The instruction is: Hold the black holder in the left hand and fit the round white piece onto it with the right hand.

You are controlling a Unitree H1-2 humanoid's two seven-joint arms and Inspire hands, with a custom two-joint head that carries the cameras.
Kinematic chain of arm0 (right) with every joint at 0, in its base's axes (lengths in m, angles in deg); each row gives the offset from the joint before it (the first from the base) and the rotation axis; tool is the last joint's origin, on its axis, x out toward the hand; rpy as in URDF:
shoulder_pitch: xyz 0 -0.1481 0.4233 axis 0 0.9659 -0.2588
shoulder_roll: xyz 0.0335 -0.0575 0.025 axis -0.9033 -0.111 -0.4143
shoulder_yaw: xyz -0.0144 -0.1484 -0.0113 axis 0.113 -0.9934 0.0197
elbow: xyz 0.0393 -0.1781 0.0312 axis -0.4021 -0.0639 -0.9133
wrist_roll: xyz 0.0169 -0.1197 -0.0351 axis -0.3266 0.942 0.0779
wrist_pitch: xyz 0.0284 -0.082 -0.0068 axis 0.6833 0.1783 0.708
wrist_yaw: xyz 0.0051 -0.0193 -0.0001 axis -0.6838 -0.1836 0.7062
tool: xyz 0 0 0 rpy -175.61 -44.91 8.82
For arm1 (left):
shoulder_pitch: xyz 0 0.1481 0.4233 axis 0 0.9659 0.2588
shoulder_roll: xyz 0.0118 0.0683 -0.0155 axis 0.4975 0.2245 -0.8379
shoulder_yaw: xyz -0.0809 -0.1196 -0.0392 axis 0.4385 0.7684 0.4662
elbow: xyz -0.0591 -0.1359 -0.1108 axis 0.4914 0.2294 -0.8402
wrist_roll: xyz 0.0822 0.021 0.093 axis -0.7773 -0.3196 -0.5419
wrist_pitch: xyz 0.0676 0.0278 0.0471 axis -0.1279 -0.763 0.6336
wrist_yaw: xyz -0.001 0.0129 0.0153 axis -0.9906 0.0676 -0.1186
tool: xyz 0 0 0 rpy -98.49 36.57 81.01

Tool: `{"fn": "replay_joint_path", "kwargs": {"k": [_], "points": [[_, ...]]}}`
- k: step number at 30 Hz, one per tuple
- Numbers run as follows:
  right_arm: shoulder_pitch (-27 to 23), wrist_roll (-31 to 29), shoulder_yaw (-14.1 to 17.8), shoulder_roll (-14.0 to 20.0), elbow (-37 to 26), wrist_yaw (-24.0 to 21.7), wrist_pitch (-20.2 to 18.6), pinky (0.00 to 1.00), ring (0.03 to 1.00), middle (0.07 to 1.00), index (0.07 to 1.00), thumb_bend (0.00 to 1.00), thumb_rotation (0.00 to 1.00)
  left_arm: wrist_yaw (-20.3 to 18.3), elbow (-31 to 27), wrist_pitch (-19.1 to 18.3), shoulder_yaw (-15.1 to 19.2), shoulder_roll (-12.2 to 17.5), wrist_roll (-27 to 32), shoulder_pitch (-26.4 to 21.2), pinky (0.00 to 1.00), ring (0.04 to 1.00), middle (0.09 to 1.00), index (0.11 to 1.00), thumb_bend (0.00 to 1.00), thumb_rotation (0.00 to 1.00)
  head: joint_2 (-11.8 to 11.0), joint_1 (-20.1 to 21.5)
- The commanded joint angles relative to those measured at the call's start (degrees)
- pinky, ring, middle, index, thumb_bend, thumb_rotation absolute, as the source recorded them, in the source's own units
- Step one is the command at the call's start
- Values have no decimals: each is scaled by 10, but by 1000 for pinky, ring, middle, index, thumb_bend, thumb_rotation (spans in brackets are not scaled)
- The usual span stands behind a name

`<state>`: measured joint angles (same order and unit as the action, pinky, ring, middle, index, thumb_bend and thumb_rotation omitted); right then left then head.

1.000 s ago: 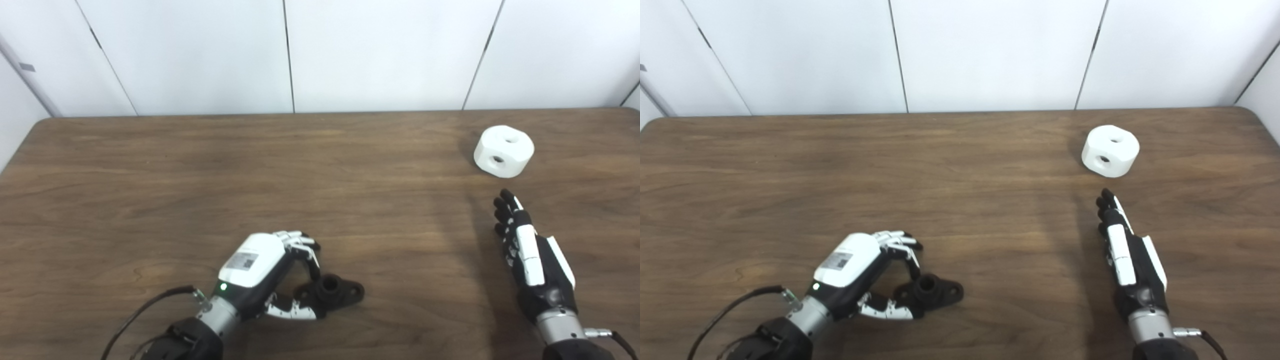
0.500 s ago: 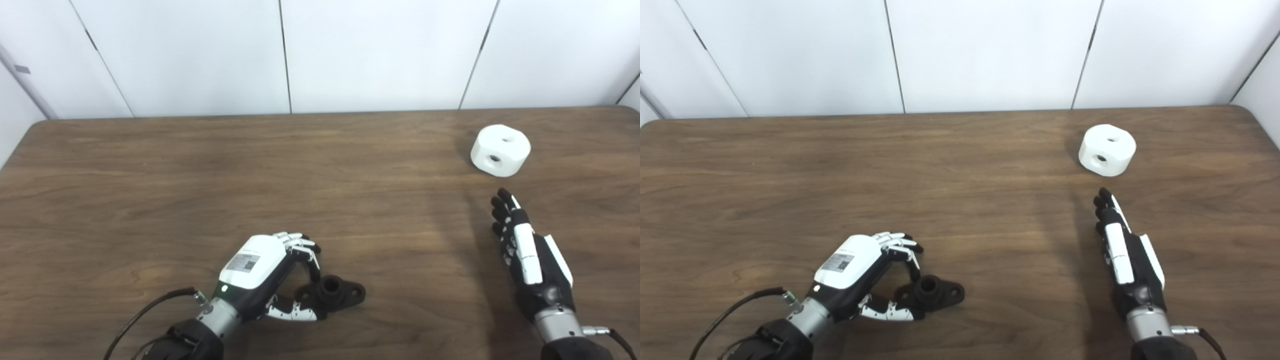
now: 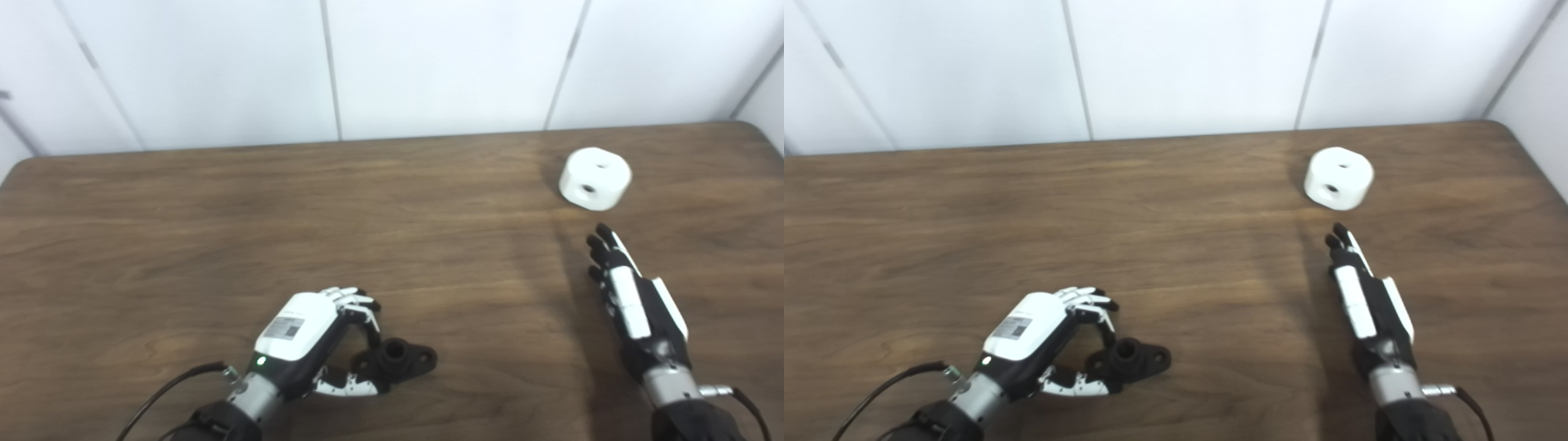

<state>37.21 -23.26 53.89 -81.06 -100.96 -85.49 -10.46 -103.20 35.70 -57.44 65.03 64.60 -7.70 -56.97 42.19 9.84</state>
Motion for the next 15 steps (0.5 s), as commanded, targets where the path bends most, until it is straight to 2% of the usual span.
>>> {"fn": "replay_joint_path", "kwargs": {"k": [1,4,7,11,13,15], "points": [[-22,15,4,3,-6,5,44,1000,1000,985,991,646,898,-24,32,-2,-3,14,0,16,870,875,799,489,515,54,-9,21],[-36,14,11,1,-13,7,37,1000,1000,997,999,653,816,-17,44,11,5,18,6,17,869,872,799,489,515,53,-19,44],[-56,44,15,11,-21,13,23,1000,1000,1000,1000,639,727,-13,51,22,13,23,11,19,863,868,798,489,515,54,-24,64],[-87,99,17,30,-26,18,-1,1000,1000,999,1000,636,693,-3,58,39,25,27,27,22,847,857,788,489,517,52,-23,85],[-105,126,15,45,-33,14,-23,1000,1000,998,1000,636,696,-5,57,43,30,30,30,24,841,855,785,489,517,52,-21,93],[-124,153,11,64,-41,7,-48,995,992,991,1000,640,658,-7,55,45,34,32,31,26,838,855,786,489,516,53,-20,94]]}}
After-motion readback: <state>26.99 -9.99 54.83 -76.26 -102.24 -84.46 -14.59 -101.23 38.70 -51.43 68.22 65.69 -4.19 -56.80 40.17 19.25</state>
